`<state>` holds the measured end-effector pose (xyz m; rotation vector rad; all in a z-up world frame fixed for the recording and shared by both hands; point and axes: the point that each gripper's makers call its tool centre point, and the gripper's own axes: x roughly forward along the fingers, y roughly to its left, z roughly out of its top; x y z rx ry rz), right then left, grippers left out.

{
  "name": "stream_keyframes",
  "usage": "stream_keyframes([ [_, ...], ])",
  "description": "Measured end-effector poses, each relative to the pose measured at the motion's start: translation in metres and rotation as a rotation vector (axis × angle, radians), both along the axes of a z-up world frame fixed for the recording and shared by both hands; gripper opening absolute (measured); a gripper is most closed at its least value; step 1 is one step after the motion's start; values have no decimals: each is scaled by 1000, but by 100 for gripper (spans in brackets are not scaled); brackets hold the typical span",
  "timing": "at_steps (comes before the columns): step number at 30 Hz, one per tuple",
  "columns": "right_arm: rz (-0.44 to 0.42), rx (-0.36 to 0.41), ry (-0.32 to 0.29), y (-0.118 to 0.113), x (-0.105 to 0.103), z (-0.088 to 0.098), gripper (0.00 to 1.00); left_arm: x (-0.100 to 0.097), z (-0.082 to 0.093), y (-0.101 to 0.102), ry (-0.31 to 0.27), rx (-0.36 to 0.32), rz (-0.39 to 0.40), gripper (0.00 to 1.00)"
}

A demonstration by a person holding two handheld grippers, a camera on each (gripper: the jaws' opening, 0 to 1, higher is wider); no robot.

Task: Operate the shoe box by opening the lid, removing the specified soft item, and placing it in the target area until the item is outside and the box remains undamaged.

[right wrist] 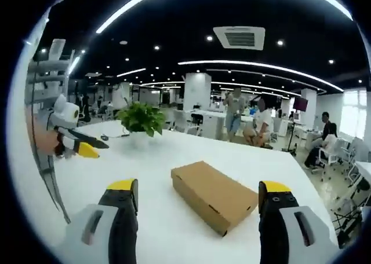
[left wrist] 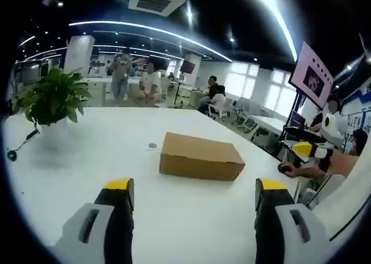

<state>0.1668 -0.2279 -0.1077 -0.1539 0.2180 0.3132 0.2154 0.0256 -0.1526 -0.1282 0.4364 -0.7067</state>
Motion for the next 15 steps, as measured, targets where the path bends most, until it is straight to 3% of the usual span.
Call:
stream_keyframes([
  [1,-10,1,49,-1,-1,-8,90,-1,-1,1,5,-3,2,88],
  [6,-12,-9,55,-1,1,-11,86,-3,-5,4,20,-4,6,89],
  [9,-11,-48,93,-2,2,-18,84,-3,-7,7,26,-5,13,89],
  [15,-6,-92,81,-4,4,-19,81,-3,-8,11,33,-6,26,89],
])
